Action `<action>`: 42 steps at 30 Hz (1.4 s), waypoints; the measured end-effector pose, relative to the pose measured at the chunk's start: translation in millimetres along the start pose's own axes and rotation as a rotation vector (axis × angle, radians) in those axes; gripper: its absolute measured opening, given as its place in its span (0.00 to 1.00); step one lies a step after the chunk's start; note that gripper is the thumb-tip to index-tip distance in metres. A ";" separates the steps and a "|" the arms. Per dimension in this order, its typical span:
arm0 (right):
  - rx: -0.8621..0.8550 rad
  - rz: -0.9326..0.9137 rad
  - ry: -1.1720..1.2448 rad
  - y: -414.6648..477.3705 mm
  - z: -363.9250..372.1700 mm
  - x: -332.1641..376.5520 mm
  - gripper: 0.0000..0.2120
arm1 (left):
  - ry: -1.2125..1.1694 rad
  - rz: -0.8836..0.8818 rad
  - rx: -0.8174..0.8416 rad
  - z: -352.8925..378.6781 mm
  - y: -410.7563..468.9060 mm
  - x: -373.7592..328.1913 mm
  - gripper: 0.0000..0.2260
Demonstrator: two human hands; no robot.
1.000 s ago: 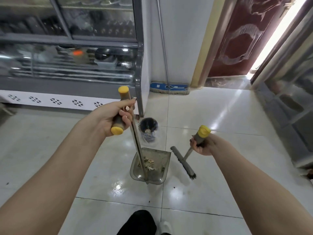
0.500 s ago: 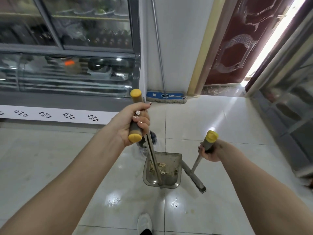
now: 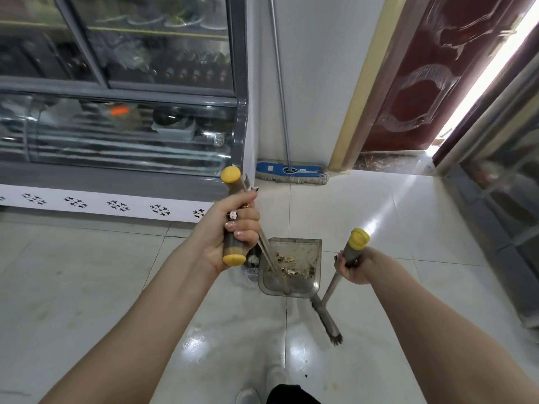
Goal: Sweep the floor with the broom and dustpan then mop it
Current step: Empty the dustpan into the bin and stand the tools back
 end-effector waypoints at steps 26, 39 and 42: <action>0.031 0.084 -0.250 51.5 12.4 37.6 0.15 | -0.521 0.197 0.188 -40.6 29.4 20.2 0.12; 0.112 0.086 -0.228 46.9 32.7 35.8 0.14 | -0.692 0.516 -0.043 -73.9 15.5 6.2 0.20; 0.147 0.099 -0.228 44.0 41.0 30.8 0.14 | -0.696 0.549 -0.068 -78.8 13.5 5.9 0.22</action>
Point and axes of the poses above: each hand's wrist, its own y-axis towards the middle knuckle, its own z-axis out of the palm, x = y × z, the point moved 10 cm from there along y, towards the middle knuckle
